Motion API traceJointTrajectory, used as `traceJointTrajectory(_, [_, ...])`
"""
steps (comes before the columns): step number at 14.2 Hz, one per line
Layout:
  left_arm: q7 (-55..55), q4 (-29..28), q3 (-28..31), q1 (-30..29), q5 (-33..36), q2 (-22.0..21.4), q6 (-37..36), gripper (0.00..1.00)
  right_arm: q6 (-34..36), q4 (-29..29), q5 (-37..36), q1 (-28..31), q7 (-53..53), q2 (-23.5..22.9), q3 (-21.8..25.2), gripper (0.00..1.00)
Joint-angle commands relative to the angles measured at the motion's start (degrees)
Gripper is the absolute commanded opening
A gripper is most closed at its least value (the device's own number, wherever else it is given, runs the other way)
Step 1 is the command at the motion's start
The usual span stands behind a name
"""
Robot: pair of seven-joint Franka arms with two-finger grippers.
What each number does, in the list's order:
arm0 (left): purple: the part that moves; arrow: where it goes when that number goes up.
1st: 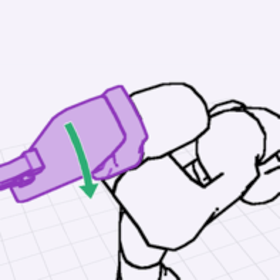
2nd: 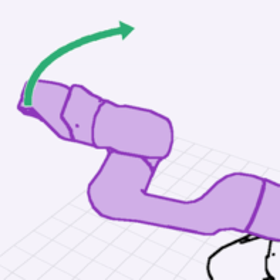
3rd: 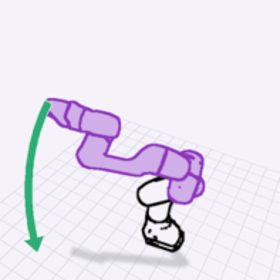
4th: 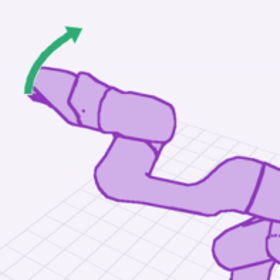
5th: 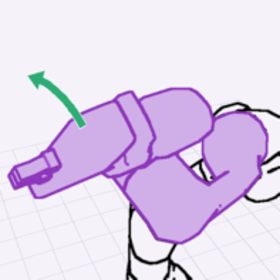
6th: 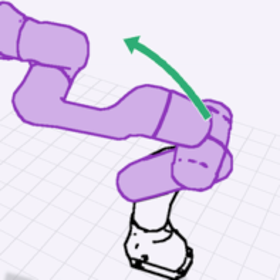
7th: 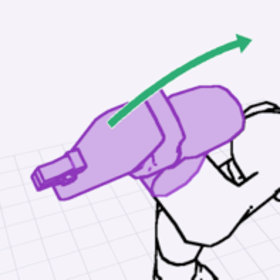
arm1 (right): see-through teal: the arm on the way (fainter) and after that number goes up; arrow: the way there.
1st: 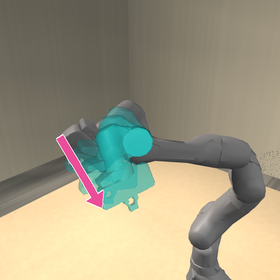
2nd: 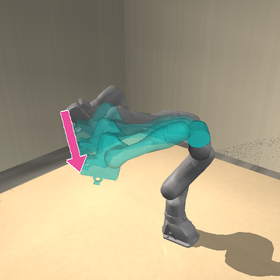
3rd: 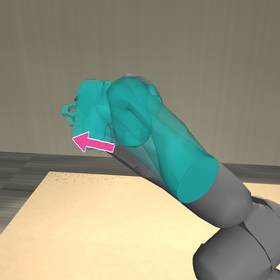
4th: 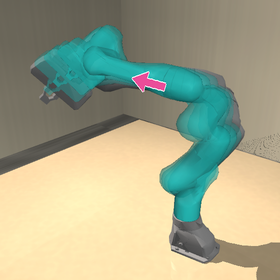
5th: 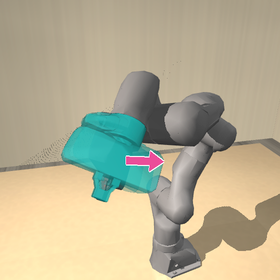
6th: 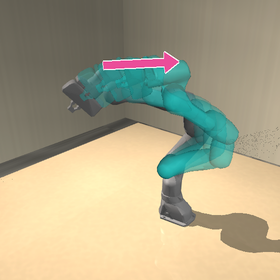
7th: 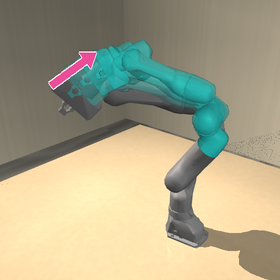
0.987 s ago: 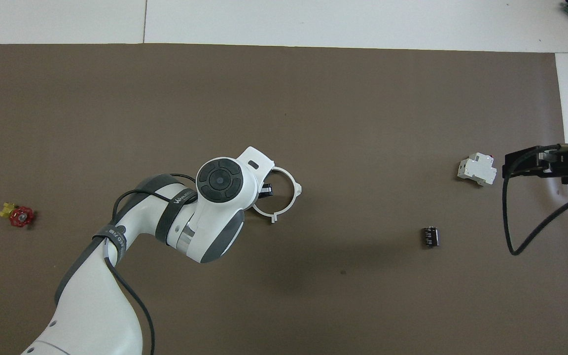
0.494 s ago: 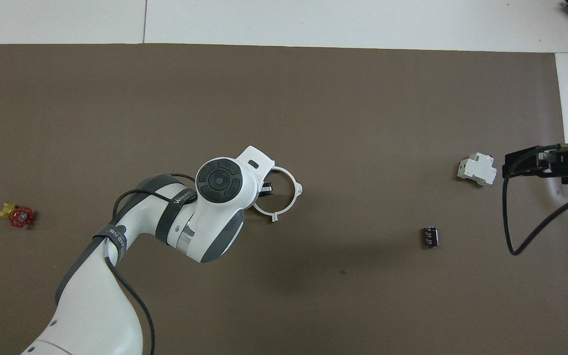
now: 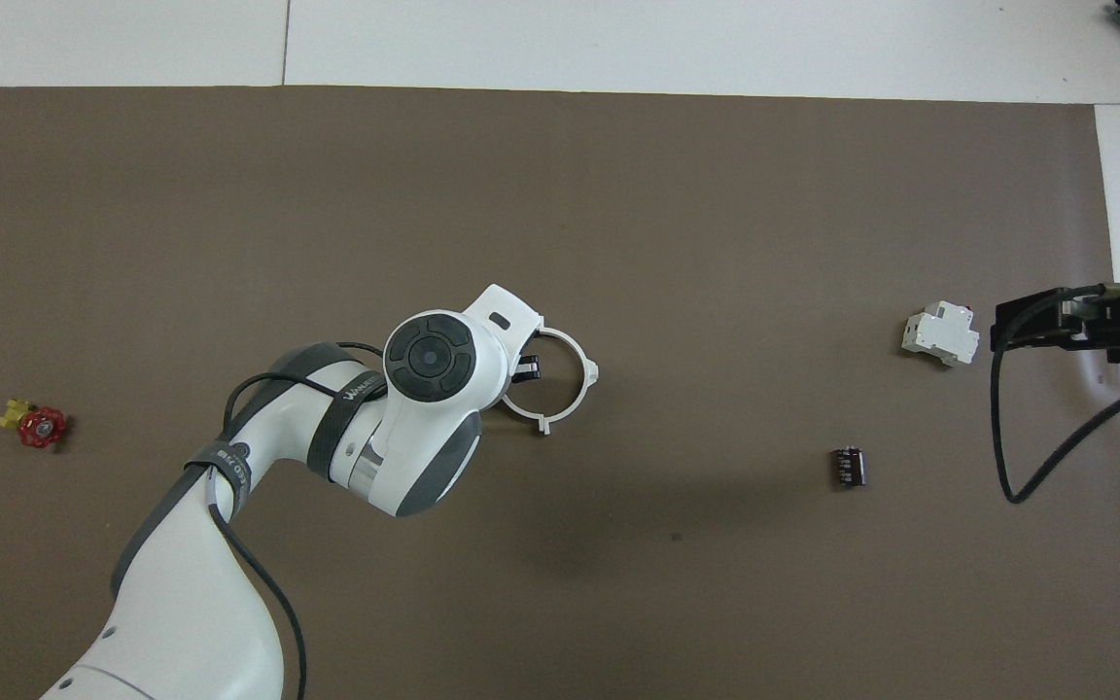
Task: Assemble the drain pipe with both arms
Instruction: 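Press the held half against the placed half to close the ring, then open the left gripper and draw it back from the ring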
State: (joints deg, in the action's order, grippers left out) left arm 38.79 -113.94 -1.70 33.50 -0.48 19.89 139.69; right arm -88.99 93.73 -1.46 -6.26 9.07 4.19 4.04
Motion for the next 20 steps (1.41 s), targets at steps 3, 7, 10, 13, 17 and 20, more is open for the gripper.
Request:
traceJointTrajectory(3, [-1.0,1.5,0.2,0.0,-1.2,1.4,0.8,0.88,0.7,0.3,0.2,0.7,-1.9,0.8,-0.4,1.0])
traceJointTrajectory(7, [-1.0,1.7,0.2,0.0,-1.2,0.2,-1.1,1.0,0.7,0.3,0.2,0.7,-1.9,0.8,-0.4,1.0])
traceJointTrajectory(10, [-1.3,1.3,0.2,-1.9,-1.2,-5.9,-6.3,1.0,0.7,0.3,0.2,0.7,-1.9,0.8,-0.4,1.0])
traceJointTrajectory(13, [-9.1,0.5,0.4,-6.1,-1.2,-10.7,-11.5,1.0,0.7,0.3,0.2,0.7,-1.9,0.8,-0.4,1.0])
traceJointTrajectory(17, [-21.4,0.2,0.4,-14.4,-1.2,-16.7,-20.1,1.0,0.7,0.3,0.2,0.7,-1.9,0.8,-0.4,1.0])
traceJointTrajectory(20, [-29.1,-1.1,0.3,-20.0,-1.2,-20.2,-21.5,1.0,0.7,0.3,0.2,0.7,-1.9,0.8,-0.4,1.0])
